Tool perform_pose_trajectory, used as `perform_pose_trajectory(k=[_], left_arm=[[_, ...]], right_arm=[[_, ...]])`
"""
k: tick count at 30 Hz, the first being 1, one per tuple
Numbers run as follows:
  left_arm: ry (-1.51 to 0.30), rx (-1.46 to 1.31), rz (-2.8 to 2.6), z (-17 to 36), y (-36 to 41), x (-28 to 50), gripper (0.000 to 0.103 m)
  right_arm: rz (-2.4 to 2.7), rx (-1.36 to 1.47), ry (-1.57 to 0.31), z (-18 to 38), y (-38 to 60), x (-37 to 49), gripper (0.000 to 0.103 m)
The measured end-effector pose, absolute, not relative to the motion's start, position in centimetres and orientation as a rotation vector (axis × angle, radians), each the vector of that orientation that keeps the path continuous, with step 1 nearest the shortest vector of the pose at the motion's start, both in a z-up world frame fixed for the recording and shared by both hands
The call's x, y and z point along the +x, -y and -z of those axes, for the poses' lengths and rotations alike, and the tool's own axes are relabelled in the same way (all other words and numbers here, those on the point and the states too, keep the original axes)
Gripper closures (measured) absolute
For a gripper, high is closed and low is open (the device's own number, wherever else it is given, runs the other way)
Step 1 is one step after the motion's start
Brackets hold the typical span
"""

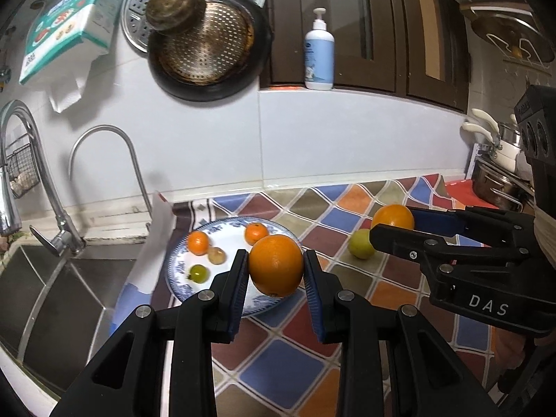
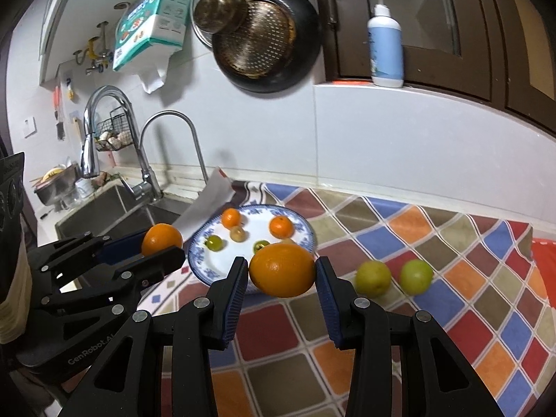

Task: Organize fruits
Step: 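Carry the orange with the left tool while the right tool carries its orange to the plate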

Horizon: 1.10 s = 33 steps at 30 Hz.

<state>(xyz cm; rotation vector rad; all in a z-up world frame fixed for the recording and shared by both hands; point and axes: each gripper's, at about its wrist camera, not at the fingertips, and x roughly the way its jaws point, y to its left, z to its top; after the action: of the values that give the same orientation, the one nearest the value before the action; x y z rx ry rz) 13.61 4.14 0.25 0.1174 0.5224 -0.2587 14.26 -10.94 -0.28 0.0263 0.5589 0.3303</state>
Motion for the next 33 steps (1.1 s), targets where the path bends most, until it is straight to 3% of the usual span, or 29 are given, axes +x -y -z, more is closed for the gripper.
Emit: perform_pose_trajectory(k=[16,33], left_arm=[[-0.536,0.116,0.216,1.0,-8.2,17.2,0.072],[-0.657,0.120,0.203,6.0,-9.7,23.6,0.072]], right_arm=[[-0.361,0.017,-0.571,0.9,6.4,18.4,0.062],[-0.407,0.001,-0.723,6.5,4.0,25.4,0.062]])
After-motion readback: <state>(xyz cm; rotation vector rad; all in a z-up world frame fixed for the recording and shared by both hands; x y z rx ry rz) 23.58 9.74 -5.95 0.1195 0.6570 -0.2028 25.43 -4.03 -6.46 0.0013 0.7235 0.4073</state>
